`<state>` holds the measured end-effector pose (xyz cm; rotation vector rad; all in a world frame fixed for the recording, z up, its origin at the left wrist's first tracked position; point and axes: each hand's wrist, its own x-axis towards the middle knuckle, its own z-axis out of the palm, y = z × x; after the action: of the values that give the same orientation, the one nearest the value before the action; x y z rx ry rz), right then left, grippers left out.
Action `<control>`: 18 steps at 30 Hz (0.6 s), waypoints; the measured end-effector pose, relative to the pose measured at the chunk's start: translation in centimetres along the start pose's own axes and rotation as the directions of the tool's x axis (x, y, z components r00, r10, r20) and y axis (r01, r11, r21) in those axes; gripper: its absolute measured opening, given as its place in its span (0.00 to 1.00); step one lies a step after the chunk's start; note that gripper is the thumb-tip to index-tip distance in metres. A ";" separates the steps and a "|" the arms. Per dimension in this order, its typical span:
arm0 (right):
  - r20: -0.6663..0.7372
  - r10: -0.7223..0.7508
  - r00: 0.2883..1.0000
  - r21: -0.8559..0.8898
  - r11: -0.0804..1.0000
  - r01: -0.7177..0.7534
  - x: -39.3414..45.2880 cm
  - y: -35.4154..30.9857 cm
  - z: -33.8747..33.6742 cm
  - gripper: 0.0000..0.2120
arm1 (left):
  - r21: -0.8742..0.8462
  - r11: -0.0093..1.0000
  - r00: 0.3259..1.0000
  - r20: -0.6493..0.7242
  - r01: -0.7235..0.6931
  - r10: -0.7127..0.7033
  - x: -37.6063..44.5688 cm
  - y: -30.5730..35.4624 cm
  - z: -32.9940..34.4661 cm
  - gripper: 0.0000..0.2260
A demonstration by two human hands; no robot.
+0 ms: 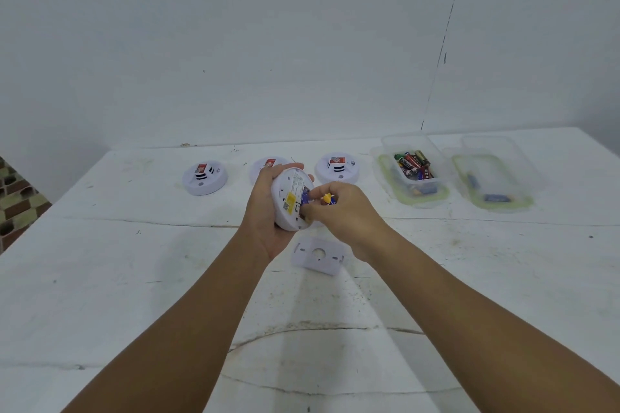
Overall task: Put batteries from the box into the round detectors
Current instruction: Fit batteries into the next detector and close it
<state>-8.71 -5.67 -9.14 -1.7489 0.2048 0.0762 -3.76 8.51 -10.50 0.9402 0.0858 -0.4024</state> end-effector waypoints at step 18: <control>-0.385 -0.086 0.919 0.076 0.989 0.124 -0.6 2.2 -11.0 0.07 | 0.048 0.993 0.992 0.072 0.104 -0.108 3.4 -4.3 9.8 0.15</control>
<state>-10.39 -16.78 -9.09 -1.6596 0.3910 -0.3513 -3.27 -2.57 -8.81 0.9656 0.0591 -0.5389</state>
